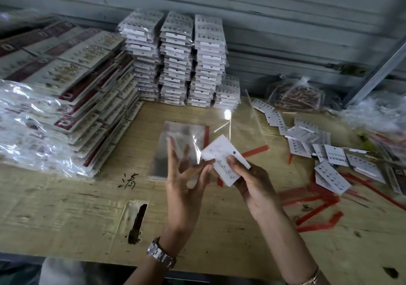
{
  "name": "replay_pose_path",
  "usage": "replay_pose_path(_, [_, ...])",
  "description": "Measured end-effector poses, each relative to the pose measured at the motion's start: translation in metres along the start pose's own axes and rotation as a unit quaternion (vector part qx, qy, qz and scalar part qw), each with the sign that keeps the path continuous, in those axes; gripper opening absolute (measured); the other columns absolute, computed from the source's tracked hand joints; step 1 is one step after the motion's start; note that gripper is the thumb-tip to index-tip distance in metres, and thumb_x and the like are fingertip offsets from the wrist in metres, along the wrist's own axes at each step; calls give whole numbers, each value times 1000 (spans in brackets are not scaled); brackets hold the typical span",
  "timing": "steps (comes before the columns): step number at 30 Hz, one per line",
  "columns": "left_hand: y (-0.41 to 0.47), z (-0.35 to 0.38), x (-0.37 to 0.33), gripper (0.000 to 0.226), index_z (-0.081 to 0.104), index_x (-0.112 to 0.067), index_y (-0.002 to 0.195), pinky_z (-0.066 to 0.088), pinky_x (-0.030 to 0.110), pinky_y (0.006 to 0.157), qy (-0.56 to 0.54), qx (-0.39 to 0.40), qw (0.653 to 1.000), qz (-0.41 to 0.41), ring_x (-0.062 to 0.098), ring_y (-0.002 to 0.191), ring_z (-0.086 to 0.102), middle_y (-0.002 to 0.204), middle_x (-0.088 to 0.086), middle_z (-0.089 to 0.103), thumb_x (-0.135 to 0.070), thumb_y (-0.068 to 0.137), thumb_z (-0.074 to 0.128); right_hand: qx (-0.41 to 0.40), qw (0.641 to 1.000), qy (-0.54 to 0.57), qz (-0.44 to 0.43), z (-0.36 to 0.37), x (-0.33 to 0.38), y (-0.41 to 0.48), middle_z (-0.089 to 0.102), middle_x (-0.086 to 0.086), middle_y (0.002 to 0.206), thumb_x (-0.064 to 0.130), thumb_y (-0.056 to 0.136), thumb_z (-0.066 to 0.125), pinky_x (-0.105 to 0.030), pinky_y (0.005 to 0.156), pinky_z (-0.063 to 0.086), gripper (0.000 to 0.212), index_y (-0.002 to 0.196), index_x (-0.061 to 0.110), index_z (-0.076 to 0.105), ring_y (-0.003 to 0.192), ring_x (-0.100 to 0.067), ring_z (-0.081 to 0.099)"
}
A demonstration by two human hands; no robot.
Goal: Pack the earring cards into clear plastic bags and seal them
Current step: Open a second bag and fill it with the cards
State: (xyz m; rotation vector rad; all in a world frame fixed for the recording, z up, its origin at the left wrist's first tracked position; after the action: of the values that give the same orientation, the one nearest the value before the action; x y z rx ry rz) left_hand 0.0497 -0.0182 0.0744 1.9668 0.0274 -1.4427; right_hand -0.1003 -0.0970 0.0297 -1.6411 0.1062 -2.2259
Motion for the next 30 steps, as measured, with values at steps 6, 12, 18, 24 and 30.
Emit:
replay_pose_path(6, [1,-1,-2,24,49,-16,124,56,27,61,-174,-28,984,-35,17,74,67,99,9,67,-5,103,44,-29,999,-31,-21,0,6,-6,77,-9,92,37,57,83,-27,73,58,36,83,12,80,85,-18,73])
replay_pose_path(12, [-1,1,32,76,19,-15,151,60,36,72,-324,-93,917,-215,24,89,72,96,6,74,-7,90,64,-18,995,-69,-70,3,14,-13,77,-11,95,31,70,81,-30,80,59,30,93,10,78,91,-23,73])
replay_pose_path(18, [-12,19,52,57,62,3,123,56,41,72,-335,-30,877,-343,35,83,61,100,34,68,-24,74,74,-23,987,-79,-135,6,24,-19,77,-12,92,24,80,79,-26,69,56,21,97,11,77,87,-24,74])
replay_pose_path(24, [-10,23,53,46,66,4,111,61,31,68,-330,29,883,-332,23,77,72,95,17,75,-21,73,75,-10,986,-76,-150,11,24,-21,76,-11,96,18,84,77,-33,72,61,20,102,11,76,90,-27,74])
replay_pose_path(30, [-2,17,44,38,60,5,106,59,38,81,-370,107,870,-309,29,88,68,99,18,69,-27,88,65,64,984,-120,-112,19,22,-23,76,-13,93,27,84,76,-29,70,57,22,98,10,77,88,-27,74])
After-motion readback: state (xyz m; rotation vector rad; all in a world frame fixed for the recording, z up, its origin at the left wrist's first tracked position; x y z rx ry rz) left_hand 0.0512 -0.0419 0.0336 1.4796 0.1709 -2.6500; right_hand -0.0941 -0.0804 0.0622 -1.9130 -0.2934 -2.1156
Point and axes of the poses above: each hand's wrist, its own y-axis towards the middle knuckle, its own z-axis out of the palm, x = y × z, the point moved 9 cm from there along y, towards the middle knuckle
